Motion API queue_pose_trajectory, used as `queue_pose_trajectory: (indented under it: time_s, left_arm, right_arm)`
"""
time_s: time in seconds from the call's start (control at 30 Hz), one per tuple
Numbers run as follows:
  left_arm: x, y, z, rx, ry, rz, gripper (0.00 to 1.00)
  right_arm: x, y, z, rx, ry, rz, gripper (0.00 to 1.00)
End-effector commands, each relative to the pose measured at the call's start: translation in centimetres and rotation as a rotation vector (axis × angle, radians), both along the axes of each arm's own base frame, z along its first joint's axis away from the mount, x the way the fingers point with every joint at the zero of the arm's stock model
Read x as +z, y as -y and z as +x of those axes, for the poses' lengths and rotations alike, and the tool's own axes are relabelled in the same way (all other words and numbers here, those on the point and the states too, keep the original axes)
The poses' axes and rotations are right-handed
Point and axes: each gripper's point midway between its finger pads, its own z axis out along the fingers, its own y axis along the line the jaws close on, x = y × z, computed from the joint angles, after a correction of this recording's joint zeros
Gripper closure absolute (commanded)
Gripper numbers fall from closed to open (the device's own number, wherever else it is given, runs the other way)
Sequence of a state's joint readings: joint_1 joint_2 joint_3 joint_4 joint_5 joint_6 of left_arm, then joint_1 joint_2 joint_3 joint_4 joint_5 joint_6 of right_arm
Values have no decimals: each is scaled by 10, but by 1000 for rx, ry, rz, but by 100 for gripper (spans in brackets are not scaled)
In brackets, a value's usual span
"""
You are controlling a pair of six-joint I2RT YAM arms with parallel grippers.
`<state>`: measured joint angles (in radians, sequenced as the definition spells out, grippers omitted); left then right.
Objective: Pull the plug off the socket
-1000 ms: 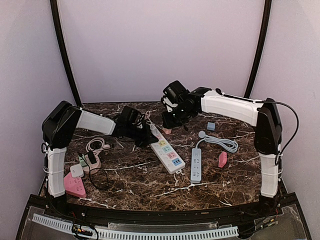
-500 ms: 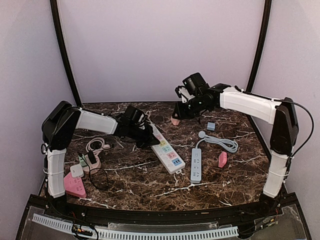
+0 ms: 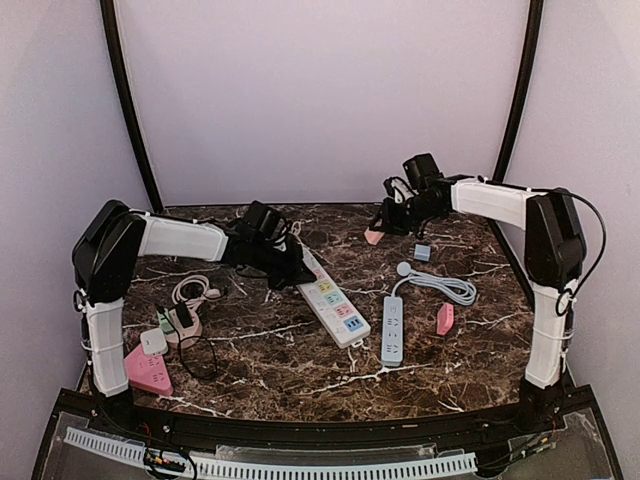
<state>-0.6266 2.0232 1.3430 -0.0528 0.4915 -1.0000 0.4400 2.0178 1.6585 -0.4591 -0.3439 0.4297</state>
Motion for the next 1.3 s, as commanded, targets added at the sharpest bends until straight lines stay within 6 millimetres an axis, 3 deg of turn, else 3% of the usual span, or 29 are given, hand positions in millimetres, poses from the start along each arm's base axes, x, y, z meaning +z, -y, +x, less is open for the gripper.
queue_pose_trajectory:
  time_s: [0.0,0.27,0.77,1.07,1.27]
  left_arm:
    - [54,-2,0,-30,96,-24,100]
    - [73,-10,-2,-27,126,-26,99]
    - [83,-22,-5,-8,136,-15,99]
    - [81,-24,-6,-2,132,-9,99]
    - [83,-30,-2,9,142,-8,98]
  right_arm:
    - [-19,-6,20,15,-56,127,98]
    - [-53,1,42,-16,-139,212,93]
    - [-90,24,53,-80,-194,158,67]
    - [-87,36,52,-98,-170,96,43]
    - [-57,38,47,-89,-68,-9,33]
